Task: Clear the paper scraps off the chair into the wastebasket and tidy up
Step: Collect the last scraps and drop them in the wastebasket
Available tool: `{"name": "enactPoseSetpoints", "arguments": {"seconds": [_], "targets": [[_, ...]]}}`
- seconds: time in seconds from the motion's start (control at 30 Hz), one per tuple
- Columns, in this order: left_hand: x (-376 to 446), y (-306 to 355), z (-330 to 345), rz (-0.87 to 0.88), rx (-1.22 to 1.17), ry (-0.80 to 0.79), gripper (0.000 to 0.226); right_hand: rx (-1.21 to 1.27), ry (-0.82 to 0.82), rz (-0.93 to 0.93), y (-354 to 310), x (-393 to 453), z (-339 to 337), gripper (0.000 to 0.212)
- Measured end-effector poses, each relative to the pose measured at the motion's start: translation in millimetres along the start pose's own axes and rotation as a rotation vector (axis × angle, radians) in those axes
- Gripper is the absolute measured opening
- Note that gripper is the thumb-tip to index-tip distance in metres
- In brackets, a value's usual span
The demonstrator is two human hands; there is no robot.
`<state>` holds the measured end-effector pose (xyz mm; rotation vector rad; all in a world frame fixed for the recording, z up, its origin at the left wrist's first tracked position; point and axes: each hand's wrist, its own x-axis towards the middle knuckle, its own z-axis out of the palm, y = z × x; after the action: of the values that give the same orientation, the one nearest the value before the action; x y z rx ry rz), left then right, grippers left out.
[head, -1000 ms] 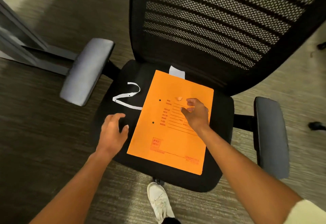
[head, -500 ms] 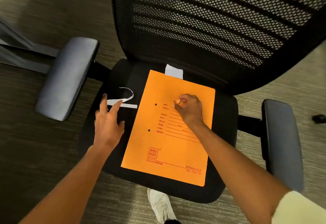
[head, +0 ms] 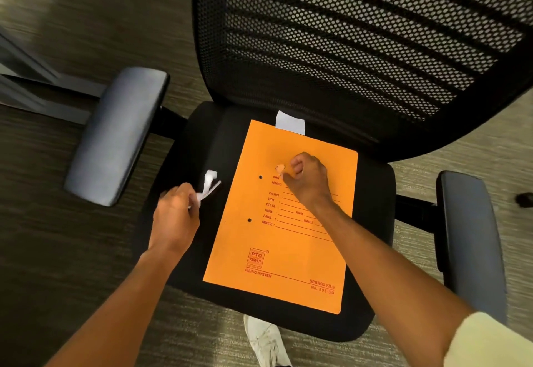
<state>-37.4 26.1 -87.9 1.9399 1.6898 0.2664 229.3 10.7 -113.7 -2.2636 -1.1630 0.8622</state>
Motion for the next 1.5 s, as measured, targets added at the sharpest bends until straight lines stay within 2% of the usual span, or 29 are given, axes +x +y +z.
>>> {"name": "enactPoseSetpoints", "arguments": {"seconds": [0.1, 0.17, 0.27, 0.37, 0.57, 0.73, 0.93, 1.07, 1.33, 1.43, 1.5], "targets": [[-1.5, -1.0, -1.5, -0.034, -0.083, 0.025, 0.020, 0.003, -0.042, -0.037, -4.7, 2.8, 1.1, 0.041], [-2.1, -1.5, -2.3, -0.049, -0.129, 0.029, 0.021, -0.001, -0.067, -0.037, -7.1, 4.8, 4.1, 0.042], [-0.9, -1.7, -4.3, -0.036, -0.147, 0.029, 0.030, -0.002, -0.067, -0.035, -10.0, 6.9, 8.9, 0.027], [2.3, -0.7, -5.5, -0.028, -0.118, 0.030, 0.028, -0.017, -0.054, -0.060, -10.3, 7.5, 10.6, 0.010], [6.9, 6.7, -4.5, 0.029, -0.099, 0.050, 0.011, 0.101, 0.082, -0.044, -11.6, 16.9, 0.3, 0.007], [8.6, 9.0, -2.1, 0.064, -0.132, 0.054, 0.004, 0.110, 0.210, 0.019, -13.6, 41.8, -15.8, 0.021], [3.9, 1.1, -1.8, 0.060, -0.147, 0.057, 0.003, 0.026, 0.230, 0.048, -17.5, 72.9, -23.4, 0.022], [0.0, -7.8, -3.7, 0.040, -0.146, 0.053, 0.004, 0.078, 0.248, 0.220, -11.0, 91.3, -20.3, 0.020], [-4.4, -26.2, -10.5, -0.037, -0.153, 0.035, 0.003, 0.035, 0.225, 0.421, -19.4, 103.8, 0.2, 0.062], [-5.2, -30.9, -11.5, -0.042, -0.154, 0.037, 0.003, 0.032, 0.223, 0.454, -25.5, 105.4, 5.9, 0.068], [-5.3, -32.7, -11.8, -0.046, -0.147, 0.037, 0.004, 0.072, 0.232, 0.468, -28.8, 106.9, 7.6, 0.062]]}}
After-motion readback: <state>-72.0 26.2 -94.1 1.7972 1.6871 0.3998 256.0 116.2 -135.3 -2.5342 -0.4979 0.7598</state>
